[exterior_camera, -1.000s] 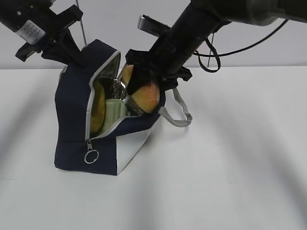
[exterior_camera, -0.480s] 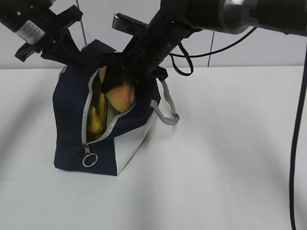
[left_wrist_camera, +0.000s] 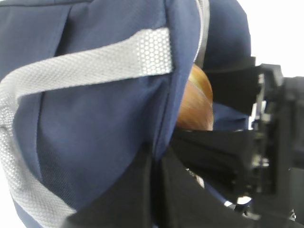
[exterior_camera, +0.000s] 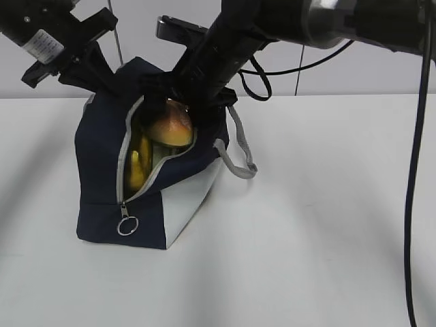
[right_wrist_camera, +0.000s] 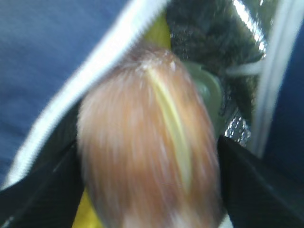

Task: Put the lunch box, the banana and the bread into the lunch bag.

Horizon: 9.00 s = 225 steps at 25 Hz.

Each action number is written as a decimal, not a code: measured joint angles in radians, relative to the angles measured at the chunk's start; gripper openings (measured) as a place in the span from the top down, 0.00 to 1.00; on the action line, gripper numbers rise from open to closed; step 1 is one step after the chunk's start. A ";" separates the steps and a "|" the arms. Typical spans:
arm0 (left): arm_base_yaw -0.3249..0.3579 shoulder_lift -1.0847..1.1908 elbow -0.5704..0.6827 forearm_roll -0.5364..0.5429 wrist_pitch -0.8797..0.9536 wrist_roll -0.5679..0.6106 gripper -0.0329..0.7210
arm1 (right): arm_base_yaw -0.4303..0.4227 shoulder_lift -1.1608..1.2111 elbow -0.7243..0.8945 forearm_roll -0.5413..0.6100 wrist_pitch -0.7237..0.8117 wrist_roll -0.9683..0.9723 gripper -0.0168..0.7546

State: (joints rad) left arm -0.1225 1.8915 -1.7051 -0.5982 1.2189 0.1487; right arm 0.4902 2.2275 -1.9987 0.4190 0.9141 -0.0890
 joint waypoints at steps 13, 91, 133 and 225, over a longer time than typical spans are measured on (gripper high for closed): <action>0.000 0.000 0.000 0.001 0.000 0.000 0.96 | -0.002 0.000 -0.128 -0.096 0.140 -0.021 0.16; -0.099 0.022 0.000 -0.233 -0.187 0.045 0.96 | -0.206 -0.198 -0.022 -0.072 0.245 -0.008 0.99; -0.017 0.119 -0.001 -0.270 -0.128 0.045 0.53 | -0.206 -0.133 -0.074 -0.153 0.319 -0.024 0.45; -0.030 -0.119 -0.001 0.028 0.015 0.045 0.51 | 0.082 -0.272 1.373 -0.727 -1.719 0.232 0.43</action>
State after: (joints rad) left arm -0.1527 1.7721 -1.7061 -0.5700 1.2337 0.1936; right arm 0.5721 1.9558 -0.6261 -0.3082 -0.8054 0.1429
